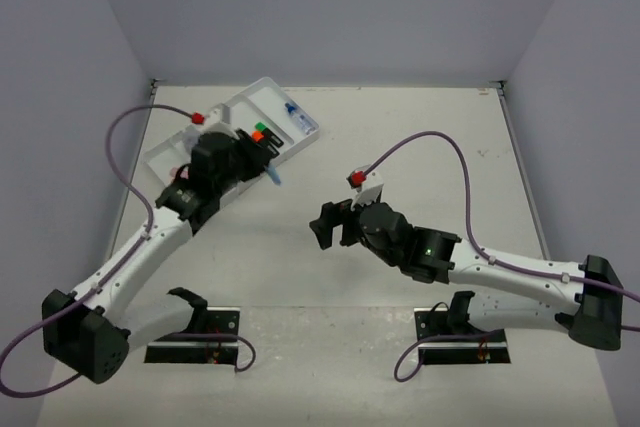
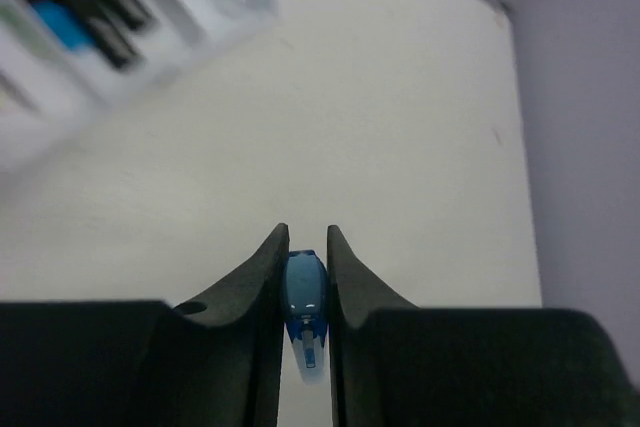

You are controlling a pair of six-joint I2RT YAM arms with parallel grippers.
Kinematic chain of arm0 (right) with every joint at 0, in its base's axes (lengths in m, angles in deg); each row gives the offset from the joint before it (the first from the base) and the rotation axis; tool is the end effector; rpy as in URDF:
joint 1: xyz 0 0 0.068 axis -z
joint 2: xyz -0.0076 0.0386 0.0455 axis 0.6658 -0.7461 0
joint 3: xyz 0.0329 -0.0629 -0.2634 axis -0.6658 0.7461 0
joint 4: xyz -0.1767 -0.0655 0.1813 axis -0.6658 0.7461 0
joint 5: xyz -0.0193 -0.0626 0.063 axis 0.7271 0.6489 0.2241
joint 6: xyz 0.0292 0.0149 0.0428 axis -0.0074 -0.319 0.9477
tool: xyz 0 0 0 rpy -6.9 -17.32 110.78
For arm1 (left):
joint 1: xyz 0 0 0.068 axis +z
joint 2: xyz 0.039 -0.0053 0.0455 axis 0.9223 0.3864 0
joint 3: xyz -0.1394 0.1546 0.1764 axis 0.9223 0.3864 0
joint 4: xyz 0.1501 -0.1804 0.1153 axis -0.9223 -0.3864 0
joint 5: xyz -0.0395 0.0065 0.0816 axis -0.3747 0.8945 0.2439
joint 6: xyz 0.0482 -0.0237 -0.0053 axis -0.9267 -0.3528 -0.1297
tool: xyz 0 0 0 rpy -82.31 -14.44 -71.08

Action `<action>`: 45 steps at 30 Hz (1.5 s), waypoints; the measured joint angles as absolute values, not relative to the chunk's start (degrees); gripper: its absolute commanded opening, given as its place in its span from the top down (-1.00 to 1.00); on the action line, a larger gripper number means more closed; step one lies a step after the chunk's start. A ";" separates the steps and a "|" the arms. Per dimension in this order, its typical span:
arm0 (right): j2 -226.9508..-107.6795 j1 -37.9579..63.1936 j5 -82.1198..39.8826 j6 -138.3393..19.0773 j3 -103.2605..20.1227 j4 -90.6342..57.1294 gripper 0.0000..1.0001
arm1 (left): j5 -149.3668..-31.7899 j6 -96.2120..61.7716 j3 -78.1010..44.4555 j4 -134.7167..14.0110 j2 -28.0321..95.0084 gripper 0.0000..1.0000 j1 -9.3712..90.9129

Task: Sort the stationery into containers
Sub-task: Place the stationery in the storage box, then reset both arms

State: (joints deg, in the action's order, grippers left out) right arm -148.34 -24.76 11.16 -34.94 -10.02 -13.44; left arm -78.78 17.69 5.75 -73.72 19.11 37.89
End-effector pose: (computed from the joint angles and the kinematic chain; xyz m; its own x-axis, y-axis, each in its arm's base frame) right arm 0.1121 0.2204 0.2884 -0.4821 0.0827 -0.8722 -0.5015 0.7903 0.3520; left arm 0.2147 -0.1184 0.3125 -0.5506 -0.5208 -0.6524 0.0590 0.7553 -0.6528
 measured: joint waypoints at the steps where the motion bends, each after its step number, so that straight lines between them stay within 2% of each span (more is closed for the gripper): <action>1: -147.78 -24.12 12.40 -34.25 -9.96 -11.61 -0.97 | -75.65 17.71 3.78 -75.20 20.82 1.00 43.38; 4: -144.34 -21.51 14.64 -33.05 -8.45 -8.41 -0.98 | -68.12 18.02 0.14 -79.05 26.06 1.00 58.99; 9: -136.85 -19.30 15.12 -33.01 -4.41 -5.96 -0.98 | -66.52 18.10 -7.17 -84.09 41.22 1.00 76.96; 13: -133.60 -18.72 14.20 -33.22 -2.77 -5.29 -0.97 | -66.47 17.85 -14.96 -86.30 54.24 1.00 80.49; 17: -132.56 -18.23 13.73 -33.54 -1.74 -5.14 -0.98 | -66.49 17.50 -17.44 -88.70 60.30 0.94 80.53; 21: -132.17 -17.85 12.80 -33.97 -1.36 -5.08 -0.98 | -66.65 17.53 -16.55 -89.09 60.84 0.54 80.55; 24: -131.81 -17.81 12.25 -34.15 -1.35 -5.12 -0.98 | -66.99 17.53 -16.47 -89.11 60.82 0.05 80.53; 26: -131.78 -17.75 11.96 -34.18 -1.35 -5.12 -0.98 | -67.48 17.43 -16.06 -89.13 60.53 -0.39 80.53; 27: -131.80 -17.69 11.82 -34.22 -1.35 -5.10 -0.98 | -67.75 17.33 -15.78 -89.20 60.31 -0.51 80.53; 29: -131.82 -17.52 11.35 -34.37 -1.35 -5.13 -0.98 | -68.91 17.37 -14.65 -88.99 58.93 -0.71 80.54; 36: -131.74 -17.16 11.27 -34.35 -1.78 -3.63 -0.97 | -75.19 16.10 -11.27 -89.37 46.86 -0.80 80.55; 40: -130.23 -17.06 14.39 -33.41 -5.36 2.96 -0.98 | -81.58 12.53 -6.41 -88.11 29.93 -1.00 79.49; 45: -126.68 -17.06 22.74 -33.03 -14.60 12.71 -0.98 | -83.45 5.73 -2.63 -88.28 7.53 -1.00 72.15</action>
State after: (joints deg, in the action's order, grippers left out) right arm -126.68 -17.06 22.74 -33.03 -14.60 12.71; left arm -83.45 5.73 -2.63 -88.28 7.53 72.15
